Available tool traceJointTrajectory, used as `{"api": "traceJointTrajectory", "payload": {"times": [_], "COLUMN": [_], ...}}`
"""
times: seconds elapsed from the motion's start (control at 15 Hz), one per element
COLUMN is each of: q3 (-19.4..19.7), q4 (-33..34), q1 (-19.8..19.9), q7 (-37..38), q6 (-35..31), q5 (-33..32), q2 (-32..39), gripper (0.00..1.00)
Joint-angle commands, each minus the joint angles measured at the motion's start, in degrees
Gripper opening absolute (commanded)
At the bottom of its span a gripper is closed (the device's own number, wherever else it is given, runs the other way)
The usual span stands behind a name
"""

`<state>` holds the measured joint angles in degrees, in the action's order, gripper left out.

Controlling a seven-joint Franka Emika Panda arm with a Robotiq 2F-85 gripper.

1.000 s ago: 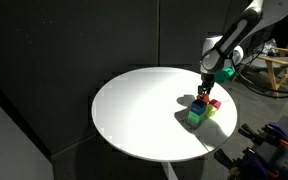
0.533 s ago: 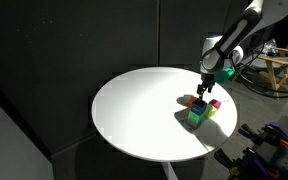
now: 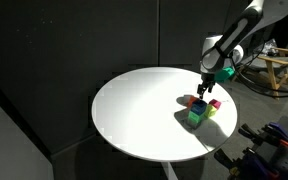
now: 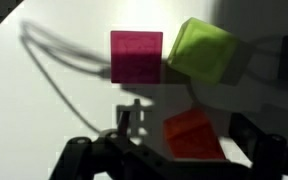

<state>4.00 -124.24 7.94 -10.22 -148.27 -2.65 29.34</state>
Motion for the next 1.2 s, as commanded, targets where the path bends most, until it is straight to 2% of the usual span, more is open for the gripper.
{"api": "traceJointTrajectory", "payload": {"times": [0.0, 1.13], "q3": [0.0, -1.1], "q4": [-1.6, -11.8], "q1": [-0.2, -4.6], "q7": [0.2, 0.9], "q6": [2.0, 3.1], "q5": [-0.6, -1.5], "q2": [-3.6, -18.5], "gripper": [1.00, 1.00]}}
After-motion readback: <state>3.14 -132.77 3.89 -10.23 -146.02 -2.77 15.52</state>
